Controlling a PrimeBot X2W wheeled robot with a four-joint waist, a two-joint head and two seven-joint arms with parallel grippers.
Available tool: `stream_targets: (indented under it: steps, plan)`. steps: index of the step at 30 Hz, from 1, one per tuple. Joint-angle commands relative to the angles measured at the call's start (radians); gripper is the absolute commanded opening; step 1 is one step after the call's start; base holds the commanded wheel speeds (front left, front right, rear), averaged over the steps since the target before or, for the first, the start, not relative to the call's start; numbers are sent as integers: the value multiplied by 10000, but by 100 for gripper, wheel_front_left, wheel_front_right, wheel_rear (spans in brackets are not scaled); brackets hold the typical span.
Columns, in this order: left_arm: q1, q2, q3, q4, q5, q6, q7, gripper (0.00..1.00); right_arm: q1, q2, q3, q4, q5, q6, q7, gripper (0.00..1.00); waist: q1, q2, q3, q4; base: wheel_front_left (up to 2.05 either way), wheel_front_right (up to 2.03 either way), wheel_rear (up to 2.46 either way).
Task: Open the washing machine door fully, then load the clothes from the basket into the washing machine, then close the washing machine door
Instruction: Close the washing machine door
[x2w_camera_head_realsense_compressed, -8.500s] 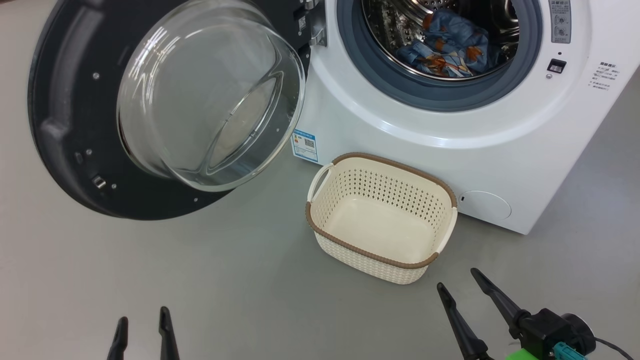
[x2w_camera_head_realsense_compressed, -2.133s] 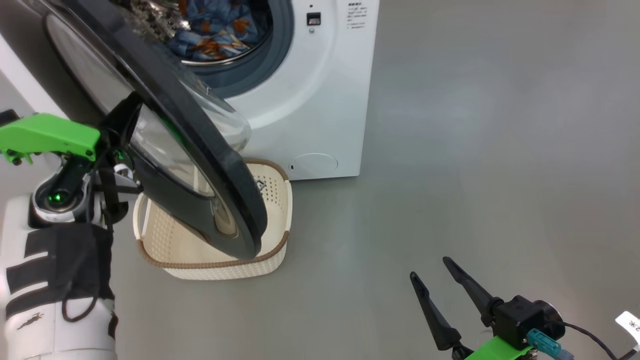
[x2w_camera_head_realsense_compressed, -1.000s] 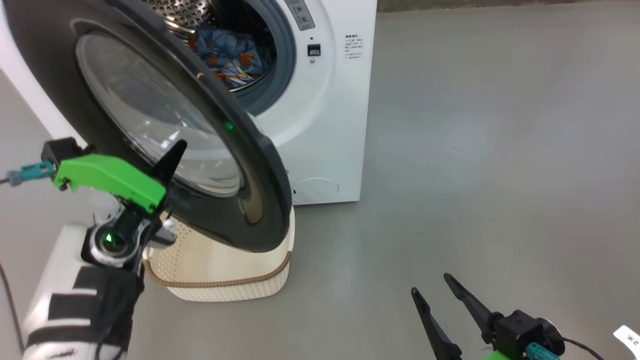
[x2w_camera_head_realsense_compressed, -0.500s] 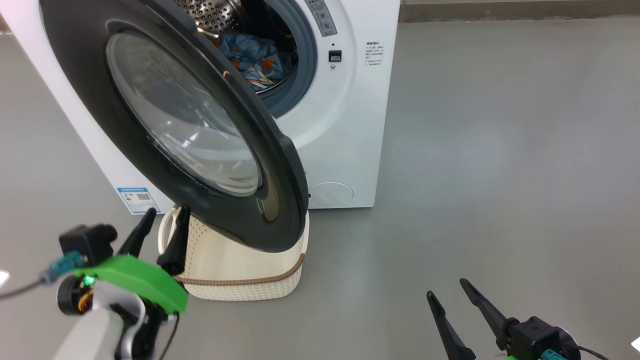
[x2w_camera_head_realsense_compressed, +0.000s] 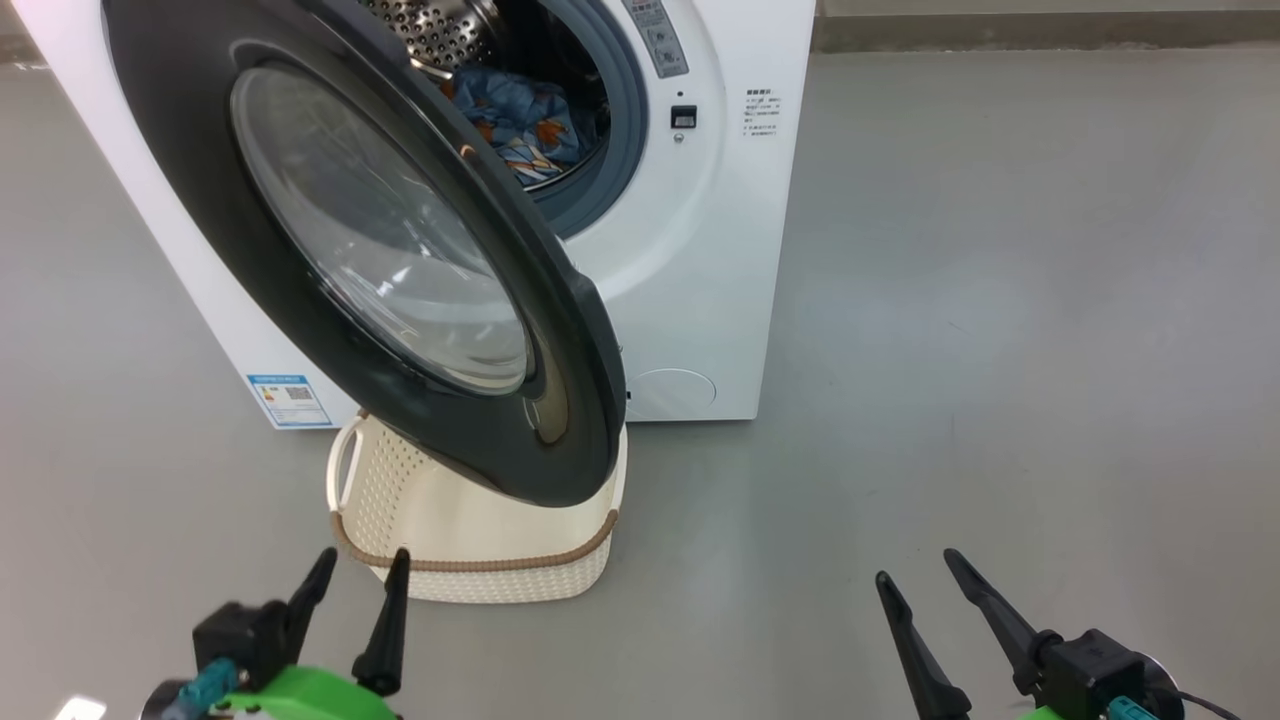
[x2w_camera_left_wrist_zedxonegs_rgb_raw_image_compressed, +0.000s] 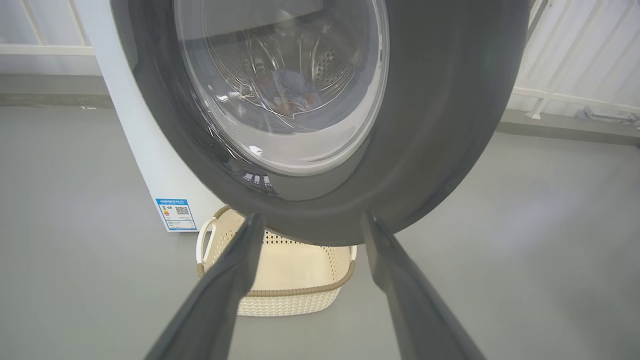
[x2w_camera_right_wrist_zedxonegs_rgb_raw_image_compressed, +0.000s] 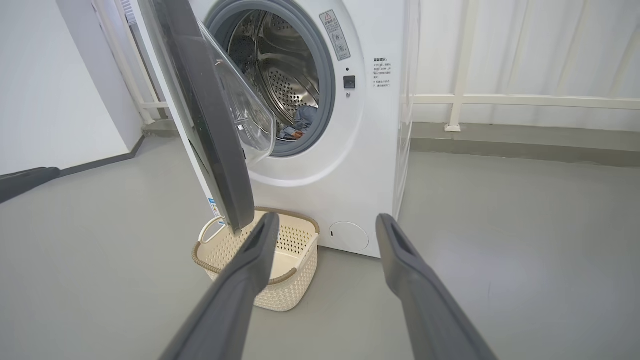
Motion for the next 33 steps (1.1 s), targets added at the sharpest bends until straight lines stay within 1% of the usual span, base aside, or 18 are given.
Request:
stream_targets:
  steps: [1,6,13,20,31,32,33]
  plan:
    - [-103,148,536,-344,175,46,-132,100,-3,-1,175,-288,-62,16,-120,100,0,-1,-12,5,0,0,0]
    - [738,-278,1399,-701,667,-103,-135,100,130,-17,-52,-338,-107,16,-120,100,0,-1,-71,13,0,0,0]
    - [1248,-764,2238,-873,1336,-577,-136,100,240,41,-377,-339,-140,16,-120,100,0,-1,-141,4,0,0,0]
    - [1422,-1175,2858,-777,1840,-901,-136,100,212,134,-486,-122,-91,16,-120,100,0,-1,-194,-81,0,0,0]
    - [1462,-1523,3433,-496,2309,-1234,-137,100,232,167,-648,76,-155,16,-120,100,0,-1,-278,-105,0,0,0]
    - [1470,-1544,3485,-482,2344,-1259,-137,100,241,168,-684,92,-169,16,-120,94,0,-1,-294,-101,0,0,0]
    - [1479,-1565,3529,-470,2379,-1283,-137,100,251,164,-726,114,-182,16,-120,76,0,-1,-305,-96,0,0,0]
